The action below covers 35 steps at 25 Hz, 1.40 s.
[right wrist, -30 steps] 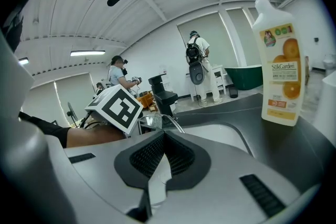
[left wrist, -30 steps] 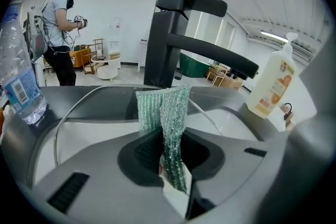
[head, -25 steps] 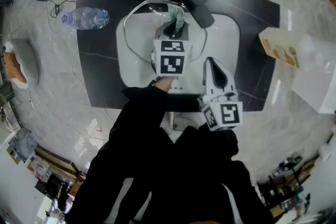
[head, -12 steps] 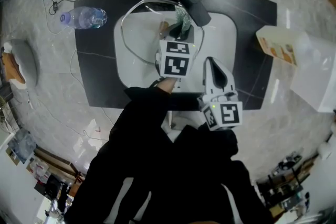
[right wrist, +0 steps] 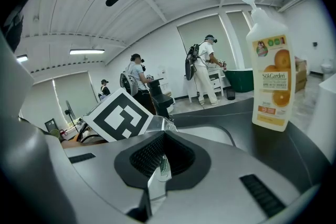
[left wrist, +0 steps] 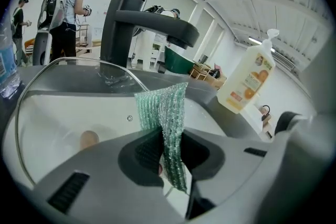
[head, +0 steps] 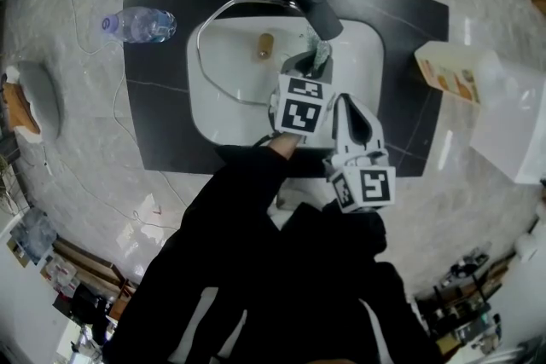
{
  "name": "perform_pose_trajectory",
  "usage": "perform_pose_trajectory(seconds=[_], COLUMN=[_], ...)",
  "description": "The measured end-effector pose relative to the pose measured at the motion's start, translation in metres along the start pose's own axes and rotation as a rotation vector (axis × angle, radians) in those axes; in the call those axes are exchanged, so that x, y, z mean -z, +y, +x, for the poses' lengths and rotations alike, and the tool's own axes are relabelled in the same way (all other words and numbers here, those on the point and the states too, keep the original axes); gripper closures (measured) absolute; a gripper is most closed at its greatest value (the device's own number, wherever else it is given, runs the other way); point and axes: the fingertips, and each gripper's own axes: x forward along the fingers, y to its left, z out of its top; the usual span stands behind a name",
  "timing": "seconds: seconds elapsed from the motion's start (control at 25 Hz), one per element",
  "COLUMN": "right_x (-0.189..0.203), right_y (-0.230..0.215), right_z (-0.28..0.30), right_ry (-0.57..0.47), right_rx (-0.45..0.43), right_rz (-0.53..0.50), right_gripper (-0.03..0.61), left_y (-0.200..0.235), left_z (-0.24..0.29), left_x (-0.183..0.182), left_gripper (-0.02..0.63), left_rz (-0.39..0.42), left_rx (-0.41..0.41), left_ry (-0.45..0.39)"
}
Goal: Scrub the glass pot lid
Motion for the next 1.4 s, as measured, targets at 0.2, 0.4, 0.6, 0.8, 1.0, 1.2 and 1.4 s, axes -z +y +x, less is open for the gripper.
perform_pose_trajectory(seconds=[0.2,0.4,0.6,0.8,1.0,1.2,1.4], right_x=[-0.001,-0.003,-0.003,-0.007,-0.008,-0.01,-0.009], right_y=[0.0,0.005,0.011,0.021,0.027,0.037,0.043], right_z=[-0.001,-0.002,-0.003,-0.001,0.001,0.004,0.008], right_ry=[-0.001,-0.003,-0.002,-0.001,-0.003,0.0,0.007], right_rx=[0.003,0.005,0.003,-0.01,-0.022,-0.036,-0.047], right_rz=[0.003,-0.002,-0.008,-0.018,-0.025,-0.033,-0.042], right_gripper=[0.575,0.575,0.575,0.575,0.575,0.575,0.575], left_y=[-0.007,-0.005,0.006,0.029,0.067,0.117,0.163], left_z=[-0.004,-0.018,-0.045,-0.073,-0.098,-0.126,-0.153], left_x=[0.003,0.003,0.001,-0.006,-0.008,-0.006,-0.003], left_gripper=[0.541,0.543,0.545,0.546,0.546,0.546,0.546], left_rz=[-0.02,-0.042,-0.076,-0.054,-0.029,-0.027,0.012], left_rx=[0.026,0.036,0.02,-0.021,-0.114,-0.258,-0.445], left_ry=[-0.001,-0.015,-0.056,-0.097,-0.124,-0.146,-0.156])
